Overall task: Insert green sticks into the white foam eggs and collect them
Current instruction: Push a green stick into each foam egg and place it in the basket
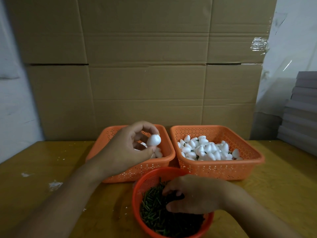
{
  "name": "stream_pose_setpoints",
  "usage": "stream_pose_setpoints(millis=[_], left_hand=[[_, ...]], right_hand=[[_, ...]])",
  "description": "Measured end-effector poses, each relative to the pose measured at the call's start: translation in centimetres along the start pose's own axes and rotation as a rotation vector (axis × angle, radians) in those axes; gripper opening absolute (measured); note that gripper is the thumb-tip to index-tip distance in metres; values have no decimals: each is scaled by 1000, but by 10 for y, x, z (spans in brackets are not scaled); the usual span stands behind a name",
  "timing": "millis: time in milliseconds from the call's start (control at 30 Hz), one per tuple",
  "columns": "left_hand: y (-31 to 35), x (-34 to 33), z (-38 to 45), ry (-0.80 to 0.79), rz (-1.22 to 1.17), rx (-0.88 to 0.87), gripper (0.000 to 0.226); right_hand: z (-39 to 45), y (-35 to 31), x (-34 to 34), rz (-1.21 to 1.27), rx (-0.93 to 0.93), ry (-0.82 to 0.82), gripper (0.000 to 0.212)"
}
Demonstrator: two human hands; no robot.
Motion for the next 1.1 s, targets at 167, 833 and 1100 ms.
stream_pose_setpoints(millis=[167,833,1100], left_hand=[[10,-1,0,29,47,-78,35],[4,-8,-5,-42,-710,211,46],[-2,-14,-6,-68,-797,297,37]], right_hand=[[0,0,0,-4,-1,-15,47],[0,0,-1,-14,6,-1,48],[0,-1,0,-32,9,-8,48]])
Point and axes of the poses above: each hand's wrist, its own z-axis towards the middle knuckle, its own x-axis out of the back of the hand, y = z × x, the point moved 6 cm from there along z, towards the middle knuckle, and after that the axes turned 1 degree about x, right-handed, at the moved point
